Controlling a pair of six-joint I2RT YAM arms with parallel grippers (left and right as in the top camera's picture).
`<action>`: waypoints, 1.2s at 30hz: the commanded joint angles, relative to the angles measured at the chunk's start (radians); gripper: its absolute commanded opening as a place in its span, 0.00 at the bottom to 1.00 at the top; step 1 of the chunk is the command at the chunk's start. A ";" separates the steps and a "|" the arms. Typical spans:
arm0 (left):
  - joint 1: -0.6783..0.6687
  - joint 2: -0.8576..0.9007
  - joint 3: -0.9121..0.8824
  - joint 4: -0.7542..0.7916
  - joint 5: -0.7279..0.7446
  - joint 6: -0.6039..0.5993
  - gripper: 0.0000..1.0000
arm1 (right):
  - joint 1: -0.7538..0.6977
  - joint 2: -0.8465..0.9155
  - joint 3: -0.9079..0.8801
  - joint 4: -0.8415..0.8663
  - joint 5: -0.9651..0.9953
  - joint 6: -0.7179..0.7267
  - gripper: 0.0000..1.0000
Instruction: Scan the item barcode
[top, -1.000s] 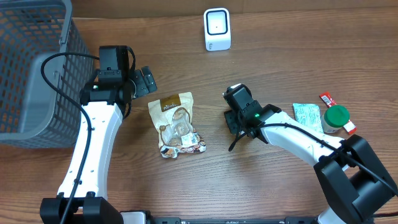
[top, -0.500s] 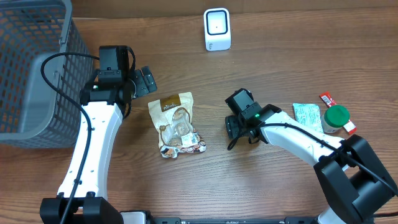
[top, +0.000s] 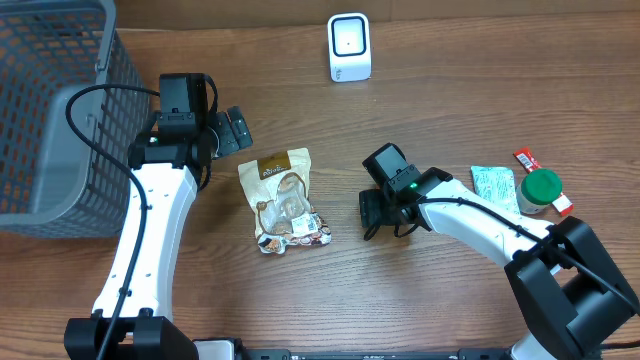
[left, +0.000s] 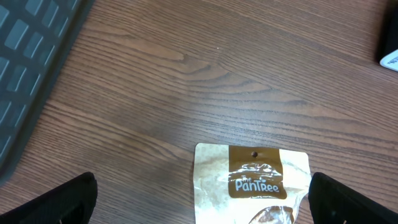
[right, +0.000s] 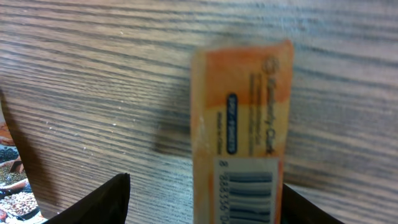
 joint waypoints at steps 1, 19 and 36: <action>0.003 0.008 0.010 0.004 -0.009 -0.006 0.99 | -0.003 0.001 0.001 -0.003 -0.010 0.063 0.69; 0.003 0.008 0.010 0.004 -0.008 -0.006 1.00 | -0.137 -0.127 0.296 -0.256 0.041 -0.021 0.91; 0.003 0.008 0.010 0.004 -0.008 -0.006 1.00 | -0.321 -0.127 0.296 -0.340 0.042 -0.021 1.00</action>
